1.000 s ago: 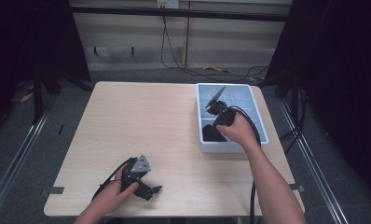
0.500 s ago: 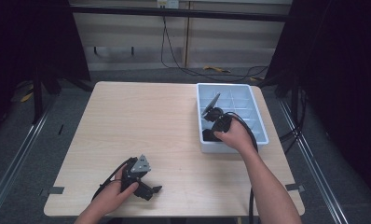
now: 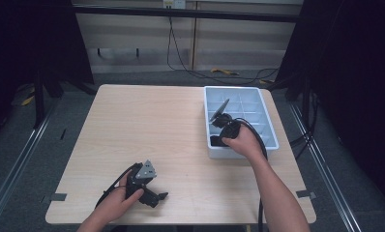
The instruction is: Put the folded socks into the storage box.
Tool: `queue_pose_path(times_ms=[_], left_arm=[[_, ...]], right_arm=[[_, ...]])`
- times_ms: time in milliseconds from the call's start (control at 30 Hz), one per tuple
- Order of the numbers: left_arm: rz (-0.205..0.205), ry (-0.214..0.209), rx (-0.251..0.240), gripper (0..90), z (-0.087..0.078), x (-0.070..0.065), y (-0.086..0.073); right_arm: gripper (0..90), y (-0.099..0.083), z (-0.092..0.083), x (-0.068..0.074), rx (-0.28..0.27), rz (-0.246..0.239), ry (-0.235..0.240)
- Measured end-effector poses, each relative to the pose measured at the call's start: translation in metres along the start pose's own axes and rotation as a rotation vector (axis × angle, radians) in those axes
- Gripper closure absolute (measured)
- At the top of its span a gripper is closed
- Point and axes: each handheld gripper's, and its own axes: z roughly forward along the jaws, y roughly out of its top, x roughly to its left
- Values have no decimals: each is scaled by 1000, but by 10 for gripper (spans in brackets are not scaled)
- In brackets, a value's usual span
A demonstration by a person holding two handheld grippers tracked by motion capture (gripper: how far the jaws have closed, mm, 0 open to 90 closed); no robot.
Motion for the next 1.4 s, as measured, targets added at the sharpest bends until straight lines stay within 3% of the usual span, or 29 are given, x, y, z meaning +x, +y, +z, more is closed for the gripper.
queue_pose_path(times_ms=[400, 633, 1033, 1333, 1400], left_arm=[[-1, 2, 3, 0, 0, 0, 0], [-2, 3, -3, 0, 0, 0, 0], [-2, 2, -1, 0, 0, 0, 0], [-3, 2, 1, 0, 0, 0, 0], [-3, 2, -2, 0, 0, 0, 0]], right_arm=[[822, -5, 0, -4, -33, 24, 36], [708, -8, -14, -5, -46, 33, 74], [526, -13, -41, -9, -107, 71, 44], [363, -20, -47, -6, -125, 59, 16], [345, -22, -49, -5, -134, 62, 28]])
